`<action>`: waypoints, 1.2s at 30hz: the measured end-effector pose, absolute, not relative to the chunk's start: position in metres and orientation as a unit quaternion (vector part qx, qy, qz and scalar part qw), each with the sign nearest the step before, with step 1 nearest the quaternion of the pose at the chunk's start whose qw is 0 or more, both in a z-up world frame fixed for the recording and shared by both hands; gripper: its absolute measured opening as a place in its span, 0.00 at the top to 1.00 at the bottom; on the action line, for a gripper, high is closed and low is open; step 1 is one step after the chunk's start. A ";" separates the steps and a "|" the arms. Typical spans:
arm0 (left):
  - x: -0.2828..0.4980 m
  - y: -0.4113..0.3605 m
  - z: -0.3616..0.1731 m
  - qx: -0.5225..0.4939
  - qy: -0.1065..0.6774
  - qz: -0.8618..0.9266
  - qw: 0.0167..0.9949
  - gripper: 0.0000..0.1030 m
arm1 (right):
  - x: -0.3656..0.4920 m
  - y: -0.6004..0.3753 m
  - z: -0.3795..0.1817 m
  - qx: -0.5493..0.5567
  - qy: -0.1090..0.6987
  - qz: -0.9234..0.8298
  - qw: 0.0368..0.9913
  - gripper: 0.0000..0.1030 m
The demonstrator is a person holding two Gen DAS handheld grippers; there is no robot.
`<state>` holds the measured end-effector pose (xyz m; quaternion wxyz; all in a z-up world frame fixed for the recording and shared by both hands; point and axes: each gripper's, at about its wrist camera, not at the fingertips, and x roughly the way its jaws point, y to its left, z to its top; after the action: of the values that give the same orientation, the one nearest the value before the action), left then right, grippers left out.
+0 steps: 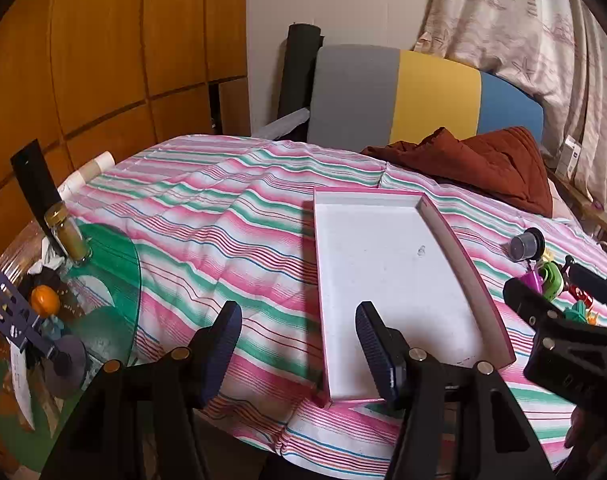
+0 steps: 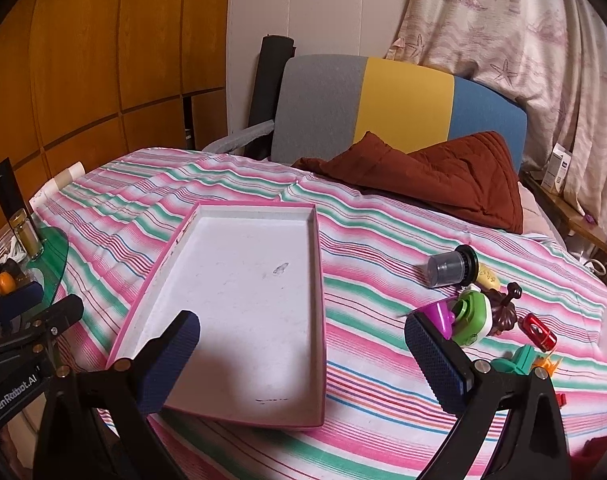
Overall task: Organize rigid objects
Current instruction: 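Move both tools toward the cluster of toys beside the white tray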
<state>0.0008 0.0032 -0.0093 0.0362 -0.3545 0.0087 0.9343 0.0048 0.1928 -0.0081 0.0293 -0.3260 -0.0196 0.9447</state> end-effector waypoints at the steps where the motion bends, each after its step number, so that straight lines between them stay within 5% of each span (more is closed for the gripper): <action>1: 0.000 0.004 -0.009 -0.354 0.012 0.935 0.036 0.42 | 0.005 0.194 -0.008 -0.326 -0.020 0.945 0.029 0.00; 13: -0.006 0.012 -0.014 -0.369 0.022 0.928 0.055 0.42 | 0.001 0.236 0.005 -0.323 -0.008 0.946 0.040 0.00; 26: -0.016 0.042 -0.011 -0.384 0.044 0.914 0.120 0.40 | 0.009 0.411 0.030 -0.329 0.113 0.930 0.118 0.00; 36: -0.022 0.112 0.006 -0.403 0.044 0.873 0.272 0.39 | 0.045 0.538 -0.021 -0.329 0.246 0.885 0.220 0.00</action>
<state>-0.0218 0.1118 0.0060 0.2720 -0.4028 0.0438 0.8729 0.0454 0.5377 -0.0212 0.2200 -0.3292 0.2463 0.8846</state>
